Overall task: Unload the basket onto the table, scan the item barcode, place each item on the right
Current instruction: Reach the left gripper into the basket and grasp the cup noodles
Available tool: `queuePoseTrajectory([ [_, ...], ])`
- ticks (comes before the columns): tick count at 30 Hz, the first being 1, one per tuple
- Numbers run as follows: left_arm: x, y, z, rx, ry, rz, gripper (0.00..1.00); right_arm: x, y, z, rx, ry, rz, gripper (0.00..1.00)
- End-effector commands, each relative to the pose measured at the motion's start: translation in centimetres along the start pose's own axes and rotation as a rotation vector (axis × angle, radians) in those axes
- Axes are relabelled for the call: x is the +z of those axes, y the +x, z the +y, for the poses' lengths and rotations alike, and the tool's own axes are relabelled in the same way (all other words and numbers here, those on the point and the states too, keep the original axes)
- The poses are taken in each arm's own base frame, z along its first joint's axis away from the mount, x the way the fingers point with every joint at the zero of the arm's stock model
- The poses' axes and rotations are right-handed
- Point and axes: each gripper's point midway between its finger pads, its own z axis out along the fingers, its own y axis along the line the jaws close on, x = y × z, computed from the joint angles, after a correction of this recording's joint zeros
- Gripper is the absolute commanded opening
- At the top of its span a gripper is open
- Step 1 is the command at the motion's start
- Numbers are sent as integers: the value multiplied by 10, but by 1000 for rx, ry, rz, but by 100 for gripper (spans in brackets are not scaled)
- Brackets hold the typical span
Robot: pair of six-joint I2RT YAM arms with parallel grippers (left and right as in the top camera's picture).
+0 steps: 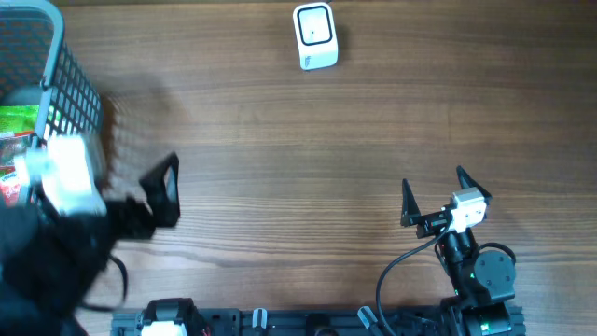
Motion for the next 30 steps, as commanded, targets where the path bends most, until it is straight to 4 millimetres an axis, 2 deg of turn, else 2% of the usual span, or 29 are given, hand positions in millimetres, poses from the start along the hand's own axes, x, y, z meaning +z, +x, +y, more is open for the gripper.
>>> queuePoseTrajectory([
  [1, 28, -41, -4, 52, 7, 89, 100, 0, -1, -3, -2, 13, -7, 100],
  [3, 58, -46, 2, 42, -5, 143, 100, 0, -1, -3, -2, 13, -7, 100],
  [5, 79, -54, 40, 48, -200, 149, 100, 0, -1, -3, -2, 13, -6, 100],
  [8, 95, -55, 93, -38, -392, 172, 100, 0, -1, -3, -2, 13, -7, 100],
  [10, 97, -59, 135, -105, -491, 162, 100, 0, -1, -3, -2, 13, -7, 100],
  [14, 75, -60, 221, -227, -692, 129, 100, 0, -1, -3, -2, 13, -6, 100],
  [17, 71, -61, 268, -201, -773, 135, 100, 0, -1, -3, -2, 13, -7, 100],
  [18, 74, -53, 286, -187, -792, 178, 100, 0, -1, -3, -2, 13, -7, 100],
  [22, 96, -21, 321, -159, -786, 327, 100, 0, -1, -3, -2, 13, -7, 100],
  [23, 107, -13, 327, -136, -746, 363, 100, 0, -1, -3, -2, 13, -7, 100],
  [26, 138, -1, 328, -86, -575, 401, 100, 0, -1, -3, -2, 13, -7, 100],
  [30, 165, 36, 352, -99, -506, 499, 100, 0, -1, -3, -2, 13, -7, 99],
])
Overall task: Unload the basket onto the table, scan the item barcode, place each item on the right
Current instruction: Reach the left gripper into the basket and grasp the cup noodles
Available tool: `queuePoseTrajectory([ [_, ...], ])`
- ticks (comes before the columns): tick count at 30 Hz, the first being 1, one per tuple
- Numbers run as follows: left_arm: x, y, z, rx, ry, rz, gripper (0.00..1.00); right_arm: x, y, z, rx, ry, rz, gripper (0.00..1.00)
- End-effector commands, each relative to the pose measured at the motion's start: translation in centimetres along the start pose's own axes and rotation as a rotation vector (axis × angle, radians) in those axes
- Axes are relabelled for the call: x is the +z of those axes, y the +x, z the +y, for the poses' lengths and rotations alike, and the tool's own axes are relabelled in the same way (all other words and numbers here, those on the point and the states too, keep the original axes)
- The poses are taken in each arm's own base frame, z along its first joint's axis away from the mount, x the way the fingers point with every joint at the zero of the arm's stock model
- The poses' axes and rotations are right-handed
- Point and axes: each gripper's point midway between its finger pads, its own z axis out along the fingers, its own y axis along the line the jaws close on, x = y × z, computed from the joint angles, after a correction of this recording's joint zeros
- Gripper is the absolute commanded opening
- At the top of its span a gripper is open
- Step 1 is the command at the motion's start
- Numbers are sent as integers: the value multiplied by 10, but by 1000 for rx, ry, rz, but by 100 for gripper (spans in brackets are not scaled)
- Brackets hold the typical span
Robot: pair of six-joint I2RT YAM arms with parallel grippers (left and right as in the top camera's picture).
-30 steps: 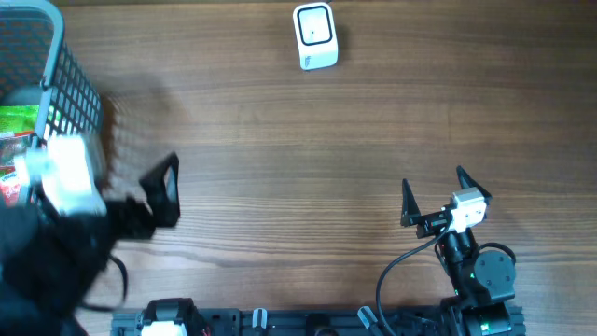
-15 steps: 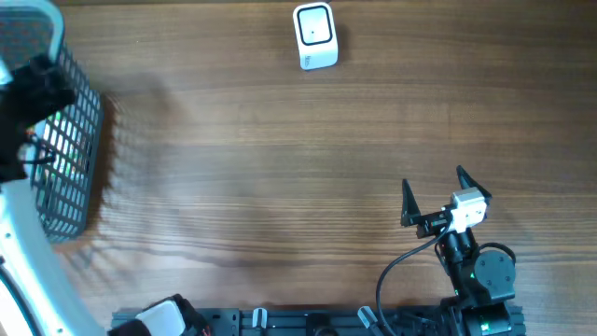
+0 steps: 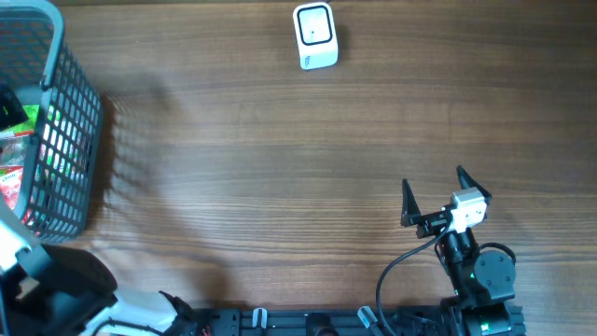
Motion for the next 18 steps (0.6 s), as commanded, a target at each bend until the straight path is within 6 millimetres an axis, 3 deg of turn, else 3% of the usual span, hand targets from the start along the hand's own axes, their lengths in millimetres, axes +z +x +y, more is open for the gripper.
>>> queuePoseTrajectory([
  [1, 42, 10, -4, 55, 91, 66, 100, 0, -1, -3, -2, 13, -6, 100],
  [7, 101, 40, -24, 111, 237, 190, 100, 0, -1, -3, -2, 13, -6, 100],
  [18, 145, 85, -45, 162, 369, 299, 100, 0, -1, -3, -2, 13, -5, 100],
])
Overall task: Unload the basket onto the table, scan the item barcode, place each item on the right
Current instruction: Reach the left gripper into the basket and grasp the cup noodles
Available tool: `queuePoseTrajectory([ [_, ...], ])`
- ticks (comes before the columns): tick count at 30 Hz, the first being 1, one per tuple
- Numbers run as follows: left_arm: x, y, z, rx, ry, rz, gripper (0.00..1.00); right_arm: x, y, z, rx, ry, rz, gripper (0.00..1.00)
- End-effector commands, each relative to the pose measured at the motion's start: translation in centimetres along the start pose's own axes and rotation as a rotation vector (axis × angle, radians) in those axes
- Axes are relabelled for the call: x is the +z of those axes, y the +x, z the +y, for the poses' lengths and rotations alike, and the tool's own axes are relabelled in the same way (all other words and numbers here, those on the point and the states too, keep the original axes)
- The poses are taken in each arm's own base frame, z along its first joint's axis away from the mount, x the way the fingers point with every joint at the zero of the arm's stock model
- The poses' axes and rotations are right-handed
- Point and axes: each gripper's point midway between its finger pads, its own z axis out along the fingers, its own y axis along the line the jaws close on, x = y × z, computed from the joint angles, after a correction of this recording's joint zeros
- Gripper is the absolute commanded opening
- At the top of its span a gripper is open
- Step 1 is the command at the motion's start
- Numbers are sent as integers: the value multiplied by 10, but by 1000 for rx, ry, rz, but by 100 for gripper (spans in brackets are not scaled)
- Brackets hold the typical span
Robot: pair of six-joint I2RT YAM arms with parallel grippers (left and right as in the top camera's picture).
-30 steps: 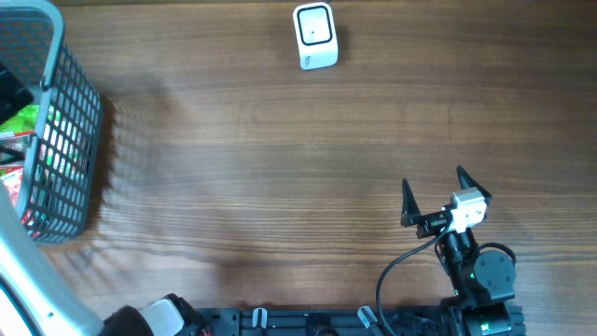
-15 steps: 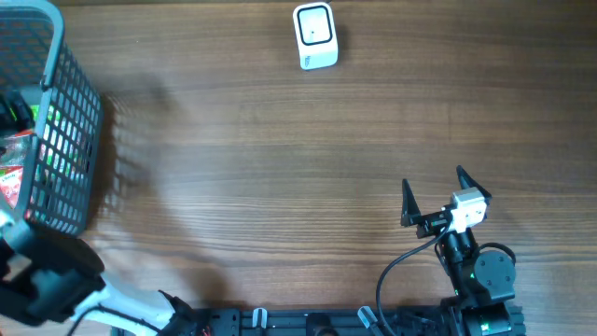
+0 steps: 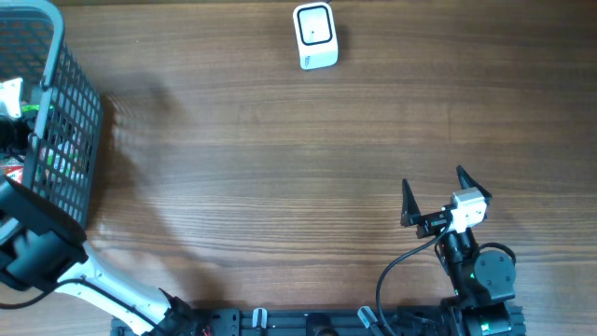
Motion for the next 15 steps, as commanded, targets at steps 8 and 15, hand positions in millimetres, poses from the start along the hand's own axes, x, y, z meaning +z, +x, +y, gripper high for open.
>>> queuePoseTrajectory([
  [8, 47, 40, -5, -6, 56, 101, 100, 0, -1, -3, -2, 13, -6, 100],
  [15, 40, 23, 2, 6, 25, 45, 64, 0, -1, -3, -2, 13, -6, 100],
])
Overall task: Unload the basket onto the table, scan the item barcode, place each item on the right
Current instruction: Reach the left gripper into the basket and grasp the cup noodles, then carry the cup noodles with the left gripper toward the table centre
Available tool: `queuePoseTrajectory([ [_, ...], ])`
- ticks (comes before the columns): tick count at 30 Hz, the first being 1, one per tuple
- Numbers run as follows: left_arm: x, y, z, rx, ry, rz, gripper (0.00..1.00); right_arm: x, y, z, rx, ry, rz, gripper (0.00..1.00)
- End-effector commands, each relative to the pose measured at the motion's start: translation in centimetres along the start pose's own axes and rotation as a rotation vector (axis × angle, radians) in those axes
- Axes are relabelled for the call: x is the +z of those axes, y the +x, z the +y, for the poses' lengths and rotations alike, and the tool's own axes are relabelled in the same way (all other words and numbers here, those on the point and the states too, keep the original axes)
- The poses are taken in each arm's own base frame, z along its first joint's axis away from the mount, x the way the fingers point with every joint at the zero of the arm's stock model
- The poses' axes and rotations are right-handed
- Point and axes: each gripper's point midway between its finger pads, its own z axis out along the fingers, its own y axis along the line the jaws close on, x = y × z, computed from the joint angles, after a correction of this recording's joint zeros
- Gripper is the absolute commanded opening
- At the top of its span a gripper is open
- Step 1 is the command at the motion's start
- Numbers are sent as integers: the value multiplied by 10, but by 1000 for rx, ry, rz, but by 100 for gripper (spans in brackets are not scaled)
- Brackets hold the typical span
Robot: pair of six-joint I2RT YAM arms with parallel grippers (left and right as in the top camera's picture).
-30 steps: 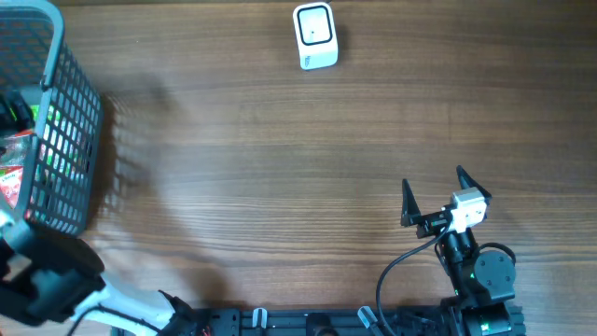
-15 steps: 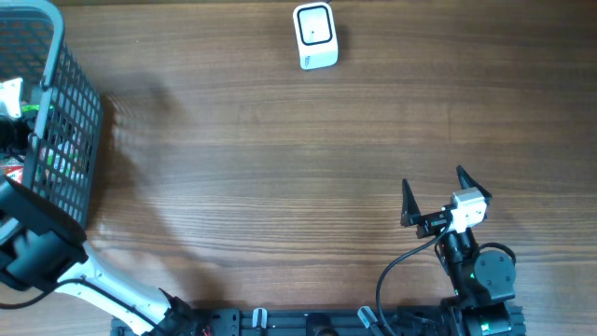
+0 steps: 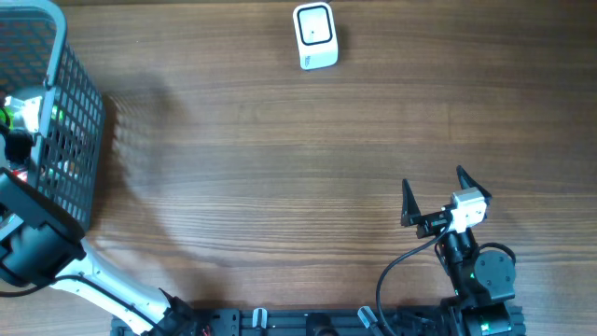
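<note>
The white barcode scanner stands at the far middle of the table. A grey wire basket sits at the left edge, with green and red packaged items showing through its mesh. My left arm reaches up into the basket and its white wrist is inside. The left fingers are hidden there, so what they hold does not show. My right gripper rests open and empty near the front right.
Bare wooden tabletop lies between the basket, the scanner and the right arm. The right arm's base and cable sit at the front edge.
The left wrist has shifted a little to the right and nearer inside the basket. The right arm and the scanner have not moved.
At first the left gripper was open over the table just right of the basket. Then the arm was drawn back to the front left corner, its gripper out of view. After that the wrist was inside the basket, and it is now slightly further in.
</note>
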Motion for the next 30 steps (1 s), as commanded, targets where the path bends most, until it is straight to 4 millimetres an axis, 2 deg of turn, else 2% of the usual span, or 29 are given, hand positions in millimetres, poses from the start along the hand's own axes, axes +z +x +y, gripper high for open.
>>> queuePoseTrajectory([
  [1, -5, -10, 2, -3, -6, -30, 63, 0, -1, -3, -2, 13, -5, 100],
  [3, -28, -28, 5, -20, -39, -92, 64, 0, -1, -3, -2, 13, -5, 100],
  [6, -78, -57, 6, -21, -101, -216, 63, 0, -1, -3, -2, 13, -5, 100],
  [7, -102, -67, 5, -22, -126, -270, 63, 0, -1, -3, -2, 13, -5, 100],
  [9, -136, -78, 0, -24, -159, -345, 64, 0, -1, -3, -2, 13, -5, 99],
  [11, -187, -91, -8, -43, -202, -465, 65, 0, -1, -3, -2, 13, -5, 100],
  [13, -249, -101, -28, -67, -215, -632, 66, 0, -1, -3, -2, 13, -6, 100],
  [15, -306, -102, -48, -88, -229, -782, 66, 0, -1, -3, -2, 13, -6, 100],
  [17, -353, -94, -70, -110, -221, -899, 65, 0, -1, -3, -2, 13, -5, 100],
  [19, -388, -81, -99, -102, -169, -981, 64, 0, -1, -3, -2, 13, -5, 100],
  [21, -401, -68, -128, -120, -58, -1005, 63, 0, -1, -3, -2, 13, -5, 100],
  [24, -395, -51, -178, -107, 99, -941, 60, 0, -1, -3, -2, 13, -6, 100],
  [25, -388, -46, -196, -94, 140, -901, 60, 0, -1, -3, -2, 13, -5, 100],
  [27, -362, -31, -243, -42, 251, -766, 59, 0, -1, -3, -2, 13, -6, 100],
  [28, -342, -17, -275, 4, 320, -655, 58, 0, -1, -3, -2, 13, -6, 100],
  [30, -318, 1, -312, 69, 394, -514, 58, 0, -1, -3, -2, 13, -5, 100],
])
